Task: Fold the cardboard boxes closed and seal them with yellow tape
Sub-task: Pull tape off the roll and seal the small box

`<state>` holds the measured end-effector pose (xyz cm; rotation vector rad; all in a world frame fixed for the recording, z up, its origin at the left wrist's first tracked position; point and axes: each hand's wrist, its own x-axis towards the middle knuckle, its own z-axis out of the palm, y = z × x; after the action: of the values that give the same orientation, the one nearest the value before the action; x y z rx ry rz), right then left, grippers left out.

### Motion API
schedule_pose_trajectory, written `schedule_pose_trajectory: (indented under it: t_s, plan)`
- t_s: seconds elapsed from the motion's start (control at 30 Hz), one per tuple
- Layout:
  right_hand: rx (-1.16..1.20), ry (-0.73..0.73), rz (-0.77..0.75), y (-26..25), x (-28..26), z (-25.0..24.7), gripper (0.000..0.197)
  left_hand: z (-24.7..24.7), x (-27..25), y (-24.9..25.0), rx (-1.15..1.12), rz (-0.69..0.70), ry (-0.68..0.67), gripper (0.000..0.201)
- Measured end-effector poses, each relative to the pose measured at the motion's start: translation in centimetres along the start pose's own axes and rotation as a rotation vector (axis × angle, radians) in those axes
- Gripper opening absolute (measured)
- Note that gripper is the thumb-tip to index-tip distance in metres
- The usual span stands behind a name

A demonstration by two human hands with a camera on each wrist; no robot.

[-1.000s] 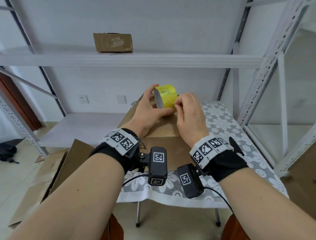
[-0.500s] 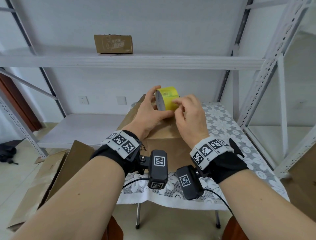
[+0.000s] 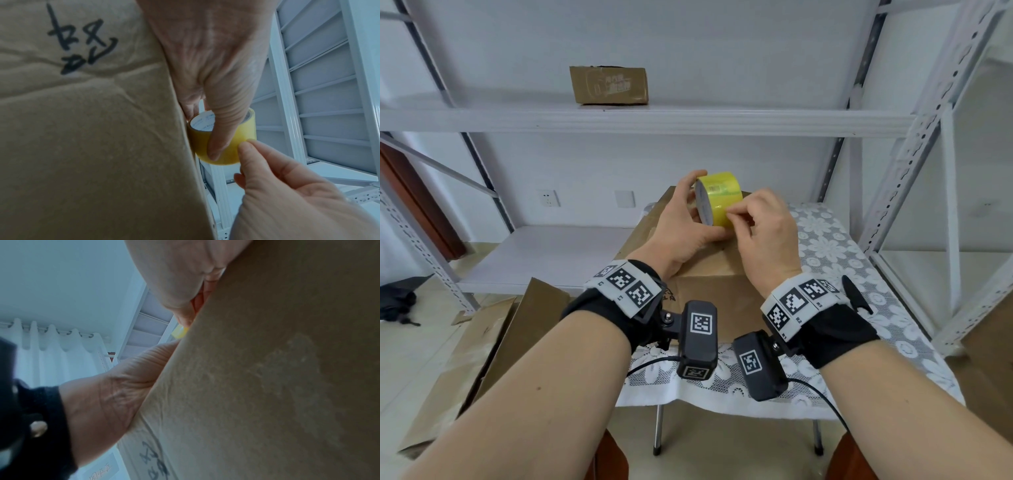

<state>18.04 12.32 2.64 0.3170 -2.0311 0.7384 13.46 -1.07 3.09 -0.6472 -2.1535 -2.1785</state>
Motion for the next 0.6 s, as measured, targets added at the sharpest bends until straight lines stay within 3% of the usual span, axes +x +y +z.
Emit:
schedule_pose_trajectory:
  t_s: [0.6]
  plan:
    - [-0.049, -0.069, -0.130, -0.66, -0.23, -0.36, 0.007, -0.29, 0.16, -0.15, 0.002, -0.021, 0.034, 0.104]
